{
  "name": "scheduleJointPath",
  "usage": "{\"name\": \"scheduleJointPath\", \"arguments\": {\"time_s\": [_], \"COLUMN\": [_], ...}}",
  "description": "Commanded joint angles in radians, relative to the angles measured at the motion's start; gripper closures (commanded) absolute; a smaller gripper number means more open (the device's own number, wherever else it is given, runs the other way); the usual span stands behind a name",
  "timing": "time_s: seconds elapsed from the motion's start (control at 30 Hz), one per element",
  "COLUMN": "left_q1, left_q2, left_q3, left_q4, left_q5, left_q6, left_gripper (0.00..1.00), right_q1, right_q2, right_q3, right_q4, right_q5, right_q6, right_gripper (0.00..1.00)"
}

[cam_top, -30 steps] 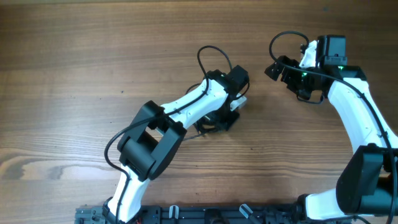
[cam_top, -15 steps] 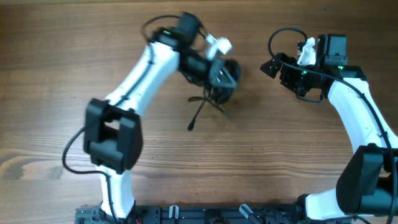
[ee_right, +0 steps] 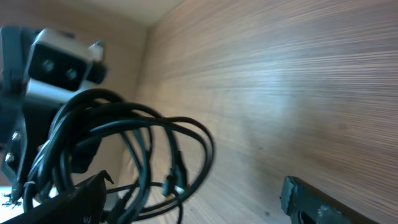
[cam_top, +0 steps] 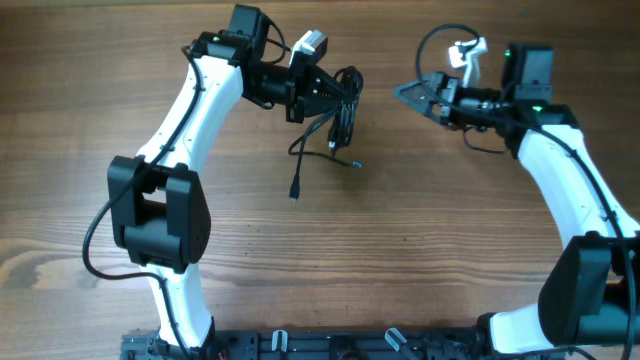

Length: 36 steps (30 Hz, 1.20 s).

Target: Untangle cables

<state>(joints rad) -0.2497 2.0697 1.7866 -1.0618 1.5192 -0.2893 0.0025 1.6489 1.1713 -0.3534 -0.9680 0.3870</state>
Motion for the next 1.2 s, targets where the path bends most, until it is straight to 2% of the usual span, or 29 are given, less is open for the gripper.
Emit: {"name": "scheduleJointPath", "arguments": {"time_s": [0.0, 0.13, 0.3, 0.47, 0.57, 0.8, 1.07, 1.17], "left_q1": [-0.008, -0.008, -0.008, -0.008, -0.006, -0.001, -0.001, -0.001], "left_q2": [-0.024, -0.024, -0.024, -0.024, -0.024, -0.024, -0.024, -0.024], "left_q3": [0.014, 0.014, 0.014, 0.014, 0.014, 0.014, 0.014, 0.014], "left_q4": [-0.001, -0.001, -0.001, -0.001, 0.002, 0.019, 0.019, 0.021], "left_q5": [0.058, 0.058, 0.058, 0.058, 0.058, 0.058, 0.058, 0.058], "left_q6": [-0.138, -0.227, -0.329, -0.365, -0.411, -0.483, -0.482, -0.478], "left_gripper": [0.96, 0.96, 0.96, 0.96, 0.96, 0.96, 0.96, 0.96], "right_q1": [0.057, 0.101, 0.137, 0.173, 0.210, 0.277, 0.305, 0.305], "right_q2": [-0.021, -0.013, 0.008, 0.046, 0.066, 0.071, 0.131, 0.154], "right_q3": [0.014, 0.014, 0.014, 0.014, 0.014, 0.014, 0.014, 0.014], "right_q4": [0.008, 0.006, 0.045, 0.068, 0.070, 0.092, 0.157, 0.168], "right_q5": [-0.002, 0.083, 0.099, 0.111, 0.104, 0.170, 0.216, 0.213], "right_q6": [-0.017, 0.008, 0.016, 0.071, 0.086, 0.121, 0.268, 0.280], "right_gripper": [0.12, 0.19, 0.20, 0.23, 0.29, 0.30, 0.47, 0.64]}}
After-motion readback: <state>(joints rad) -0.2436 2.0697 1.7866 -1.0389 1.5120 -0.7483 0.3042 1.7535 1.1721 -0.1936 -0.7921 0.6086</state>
